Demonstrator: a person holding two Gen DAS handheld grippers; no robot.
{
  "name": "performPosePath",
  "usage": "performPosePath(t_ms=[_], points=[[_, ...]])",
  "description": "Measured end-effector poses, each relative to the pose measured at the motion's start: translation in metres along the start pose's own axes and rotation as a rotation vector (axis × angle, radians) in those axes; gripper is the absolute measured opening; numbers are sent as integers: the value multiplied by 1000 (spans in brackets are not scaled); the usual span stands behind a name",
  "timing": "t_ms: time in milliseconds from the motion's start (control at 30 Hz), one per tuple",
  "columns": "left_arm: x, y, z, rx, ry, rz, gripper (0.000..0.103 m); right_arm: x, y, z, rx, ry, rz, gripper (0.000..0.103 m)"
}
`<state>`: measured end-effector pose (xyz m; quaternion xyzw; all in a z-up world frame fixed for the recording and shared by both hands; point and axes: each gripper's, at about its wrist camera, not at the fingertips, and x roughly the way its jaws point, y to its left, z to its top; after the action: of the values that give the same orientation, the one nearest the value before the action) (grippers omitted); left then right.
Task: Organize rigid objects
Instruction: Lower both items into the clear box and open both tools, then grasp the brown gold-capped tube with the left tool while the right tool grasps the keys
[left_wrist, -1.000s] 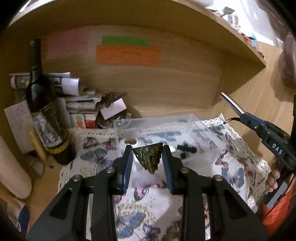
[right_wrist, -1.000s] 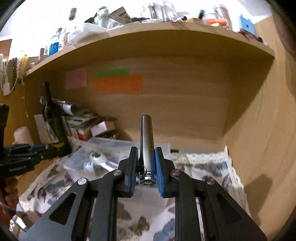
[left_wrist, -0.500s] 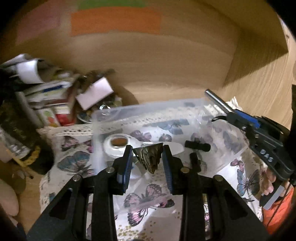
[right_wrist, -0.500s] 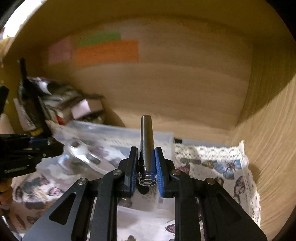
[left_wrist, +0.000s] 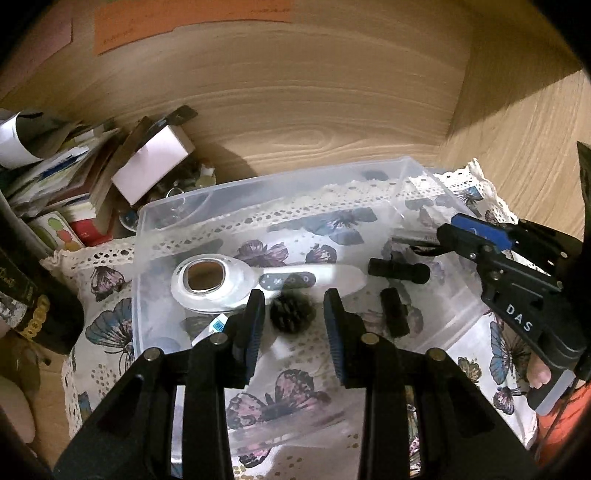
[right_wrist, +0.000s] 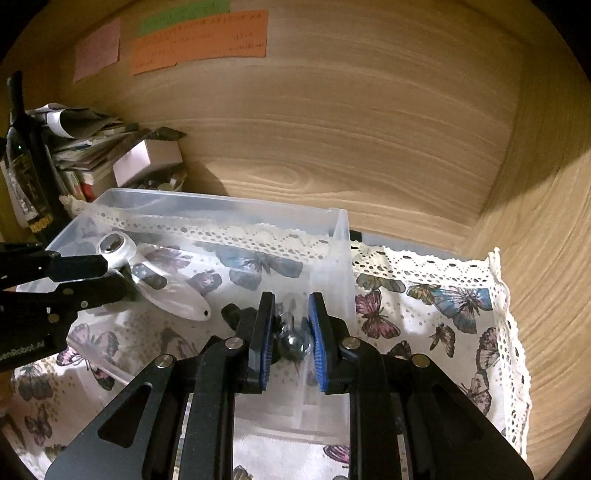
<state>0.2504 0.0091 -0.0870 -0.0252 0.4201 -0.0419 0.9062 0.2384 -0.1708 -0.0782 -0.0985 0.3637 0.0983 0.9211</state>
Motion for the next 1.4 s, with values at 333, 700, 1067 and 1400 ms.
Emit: performPosePath(t_ms=[333, 700, 1067, 1400], points=[[-40, -6, -4, 9, -96, 46, 61, -38, 5, -1, 5, -71, 25, 33], [-101, -7, -37, -9, -216, 99, 96, -98, 24, -27, -26, -164, 66, 52], [-101, 3, -95, -56, -113, 51, 100, -86, 42, -88, -13, -30, 125, 52], [-89, 14, -136, -83, -20, 69, 100, -63, 46, -124, 9, 113, 194, 52]])
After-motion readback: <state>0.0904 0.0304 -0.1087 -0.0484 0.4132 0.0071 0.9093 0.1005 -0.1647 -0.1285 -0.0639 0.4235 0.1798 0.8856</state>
